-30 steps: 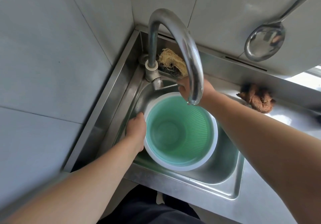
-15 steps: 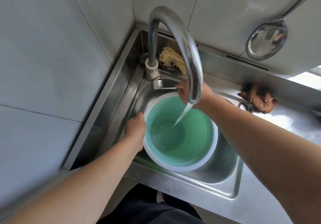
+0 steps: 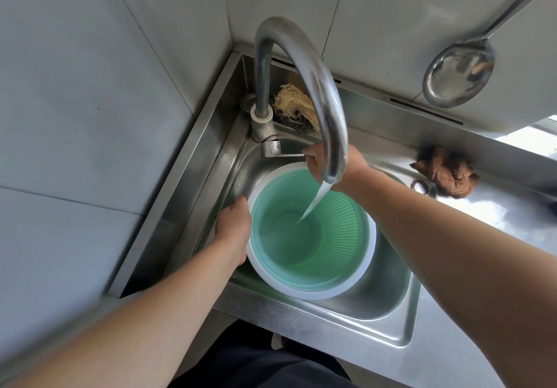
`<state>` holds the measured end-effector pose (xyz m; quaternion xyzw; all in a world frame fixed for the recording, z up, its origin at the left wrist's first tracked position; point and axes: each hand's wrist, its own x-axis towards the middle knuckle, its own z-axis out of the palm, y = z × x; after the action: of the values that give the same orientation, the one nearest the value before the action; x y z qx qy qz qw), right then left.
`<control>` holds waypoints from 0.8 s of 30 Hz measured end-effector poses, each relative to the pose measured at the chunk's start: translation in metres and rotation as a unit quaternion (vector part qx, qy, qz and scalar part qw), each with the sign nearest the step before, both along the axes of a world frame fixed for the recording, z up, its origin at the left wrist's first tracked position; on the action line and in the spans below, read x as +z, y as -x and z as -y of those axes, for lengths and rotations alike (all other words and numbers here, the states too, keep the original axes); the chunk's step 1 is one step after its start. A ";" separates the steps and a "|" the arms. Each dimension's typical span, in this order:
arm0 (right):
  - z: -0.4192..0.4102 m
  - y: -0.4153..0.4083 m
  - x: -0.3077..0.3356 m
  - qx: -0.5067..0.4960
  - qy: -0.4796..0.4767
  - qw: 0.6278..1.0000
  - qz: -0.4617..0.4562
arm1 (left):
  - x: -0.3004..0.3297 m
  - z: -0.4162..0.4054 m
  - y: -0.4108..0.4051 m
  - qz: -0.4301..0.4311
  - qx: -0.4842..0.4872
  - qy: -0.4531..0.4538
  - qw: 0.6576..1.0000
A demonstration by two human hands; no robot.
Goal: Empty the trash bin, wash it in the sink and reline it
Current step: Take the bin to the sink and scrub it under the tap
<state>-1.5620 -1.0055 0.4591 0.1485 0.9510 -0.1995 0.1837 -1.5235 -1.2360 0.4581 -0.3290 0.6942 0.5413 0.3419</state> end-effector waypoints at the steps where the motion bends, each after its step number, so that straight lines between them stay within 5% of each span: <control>1: 0.000 0.005 -0.003 0.006 -0.022 1.000 0.013 | 0.000 0.001 0.000 0.002 0.001 -0.003 1.000; 24: 0.001 0.016 -0.023 -0.005 -0.083 0.996 -0.020 | 0.006 0.001 0.000 0.009 -0.002 -0.007 1.000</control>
<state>-1.5776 -1.0068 0.4365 0.1637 0.9670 -0.1241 0.1505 -1.5239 -1.2370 0.4637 -0.3303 0.6880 0.5426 0.3509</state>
